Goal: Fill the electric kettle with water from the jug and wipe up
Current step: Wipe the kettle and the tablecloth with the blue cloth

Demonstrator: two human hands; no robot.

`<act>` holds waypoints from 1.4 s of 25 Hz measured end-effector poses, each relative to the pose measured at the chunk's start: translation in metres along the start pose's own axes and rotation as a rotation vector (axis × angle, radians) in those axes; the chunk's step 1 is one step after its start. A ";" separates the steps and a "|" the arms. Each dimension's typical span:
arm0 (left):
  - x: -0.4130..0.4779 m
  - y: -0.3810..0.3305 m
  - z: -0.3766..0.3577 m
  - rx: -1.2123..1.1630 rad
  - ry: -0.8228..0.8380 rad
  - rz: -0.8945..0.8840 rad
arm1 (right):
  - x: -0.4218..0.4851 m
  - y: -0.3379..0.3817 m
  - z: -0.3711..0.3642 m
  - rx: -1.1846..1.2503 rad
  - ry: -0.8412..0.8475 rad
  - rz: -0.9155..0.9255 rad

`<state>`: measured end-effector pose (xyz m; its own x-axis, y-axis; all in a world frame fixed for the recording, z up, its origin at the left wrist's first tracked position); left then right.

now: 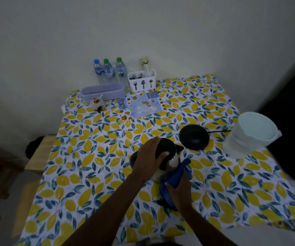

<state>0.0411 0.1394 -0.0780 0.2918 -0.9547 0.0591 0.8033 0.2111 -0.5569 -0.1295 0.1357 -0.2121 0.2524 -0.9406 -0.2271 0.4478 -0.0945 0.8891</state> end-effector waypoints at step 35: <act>-0.069 0.128 -0.024 -0.089 -0.266 0.435 | 0.067 -0.026 0.015 -0.906 0.167 -0.032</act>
<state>0.1114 0.2269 -0.1732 0.7204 -0.6935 0.0083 0.5341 0.5471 -0.6445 -0.1369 0.0700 -0.2451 0.3171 -0.8760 -0.3633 0.9395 0.2379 0.2464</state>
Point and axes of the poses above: each hand's wrist, its own x-axis towards the middle knuckle, its own z-axis out of the back of the hand, y = z × x, the point moved 6 cm from there along x, towards the middle knuckle, and after that the axes turned 4 degrees about x, right-handed, at the moved point
